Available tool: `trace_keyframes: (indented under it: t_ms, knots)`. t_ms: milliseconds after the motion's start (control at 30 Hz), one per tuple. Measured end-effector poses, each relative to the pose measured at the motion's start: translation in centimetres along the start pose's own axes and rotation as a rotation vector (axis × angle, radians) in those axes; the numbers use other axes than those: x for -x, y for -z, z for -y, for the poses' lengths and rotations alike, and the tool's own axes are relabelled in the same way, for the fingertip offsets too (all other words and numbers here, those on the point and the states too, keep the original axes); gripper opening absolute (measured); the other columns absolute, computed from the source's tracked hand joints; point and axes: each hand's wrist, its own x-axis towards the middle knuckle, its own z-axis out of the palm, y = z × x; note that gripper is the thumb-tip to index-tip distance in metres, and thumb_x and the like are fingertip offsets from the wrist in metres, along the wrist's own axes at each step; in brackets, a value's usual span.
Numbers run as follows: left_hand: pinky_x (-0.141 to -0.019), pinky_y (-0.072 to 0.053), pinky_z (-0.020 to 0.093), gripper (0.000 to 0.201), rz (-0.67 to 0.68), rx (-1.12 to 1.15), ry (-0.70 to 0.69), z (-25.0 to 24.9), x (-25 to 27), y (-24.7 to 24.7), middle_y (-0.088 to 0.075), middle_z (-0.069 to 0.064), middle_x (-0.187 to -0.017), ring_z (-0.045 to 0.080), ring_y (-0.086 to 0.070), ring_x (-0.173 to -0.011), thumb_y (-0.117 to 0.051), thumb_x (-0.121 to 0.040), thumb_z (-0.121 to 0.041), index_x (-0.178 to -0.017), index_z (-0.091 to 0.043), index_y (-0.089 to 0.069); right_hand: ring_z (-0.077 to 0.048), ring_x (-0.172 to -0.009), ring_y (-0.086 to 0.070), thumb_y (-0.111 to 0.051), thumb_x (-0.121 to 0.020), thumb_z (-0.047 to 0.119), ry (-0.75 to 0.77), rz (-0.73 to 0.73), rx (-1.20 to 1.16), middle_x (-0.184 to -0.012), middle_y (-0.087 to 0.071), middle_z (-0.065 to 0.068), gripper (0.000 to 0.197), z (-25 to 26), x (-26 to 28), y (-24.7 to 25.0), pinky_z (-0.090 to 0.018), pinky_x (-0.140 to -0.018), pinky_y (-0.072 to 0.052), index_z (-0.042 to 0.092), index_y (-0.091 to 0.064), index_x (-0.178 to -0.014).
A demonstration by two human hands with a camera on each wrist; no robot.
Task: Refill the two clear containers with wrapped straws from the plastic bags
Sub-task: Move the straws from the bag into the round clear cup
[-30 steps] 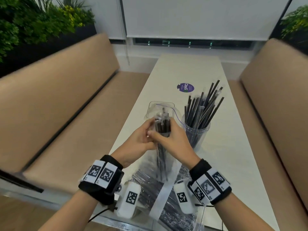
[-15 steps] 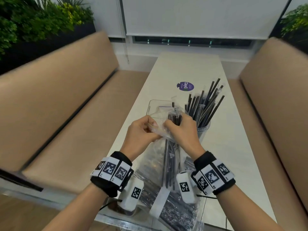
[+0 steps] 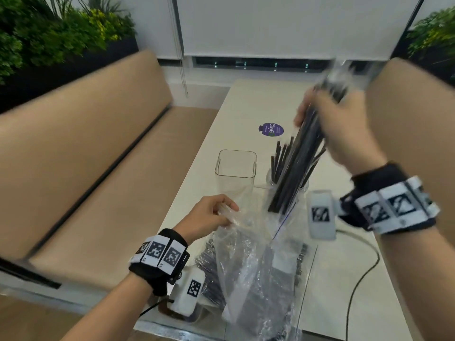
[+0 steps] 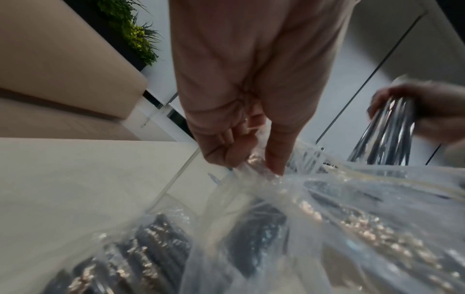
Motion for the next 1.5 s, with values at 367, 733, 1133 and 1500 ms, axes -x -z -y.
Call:
trace_keyframes:
  t_ms: [367,733,1133,1500]
  knots:
    - [-0.045,-0.039,0.007,0.018,-0.030,-0.025,0.117,4.5,0.5,0.1,-0.061,0.001,-0.077,-0.005,-0.055,-0.047,-0.068,-0.086,-0.007,-0.103,-0.009,-0.065,-0.010,-0.064,-0.062,-0.053,-0.097,0.013,0.313,-0.117,0.309,-0.078,-0.060,0.003,0.008,-3.7,-1.6,-0.5,-0.030,-0.065,-0.059,0.013,-0.047,-0.102]
    - [-0.048,-0.041,0.013,0.017,-0.061,-0.007,0.099,4.8,0.5,0.0,-0.063,0.002,-0.077,0.004,-0.055,-0.053,-0.067,-0.085,-0.006,-0.100,-0.014,-0.067,-0.014,-0.064,-0.054,-0.057,-0.077,-0.005,0.313,-0.147,0.367,-0.107,-0.059,-0.009,0.075,-5.1,-2.6,1.0,-0.021,-0.064,-0.053,0.029,-0.033,-0.139]
    - [-0.052,-0.043,0.016,0.018,-0.059,0.006,0.087,4.6,0.2,0.4,-0.066,-0.001,-0.076,0.006,-0.059,-0.057,-0.066,-0.086,-0.007,-0.097,-0.021,-0.068,-0.020,-0.146,-0.030,-0.040,-0.100,0.050,0.102,0.126,0.885,-0.160,-0.029,-0.004,0.051,-6.1,-0.5,5.1,-0.061,-0.118,-0.011,0.018,-0.056,-0.137]
    - [-0.053,-0.045,0.017,0.017,-0.068,0.027,0.094,4.5,0.8,0.5,-0.066,0.000,-0.078,0.010,-0.060,-0.062,-0.066,-0.086,-0.006,-0.099,-0.017,-0.068,-0.024,-0.125,-0.053,-0.038,-0.104,0.040,0.171,0.340,0.654,-0.139,-0.055,-0.012,0.051,-8.8,-2.3,0.0,-0.041,-0.107,-0.035,0.025,-0.032,-0.152]
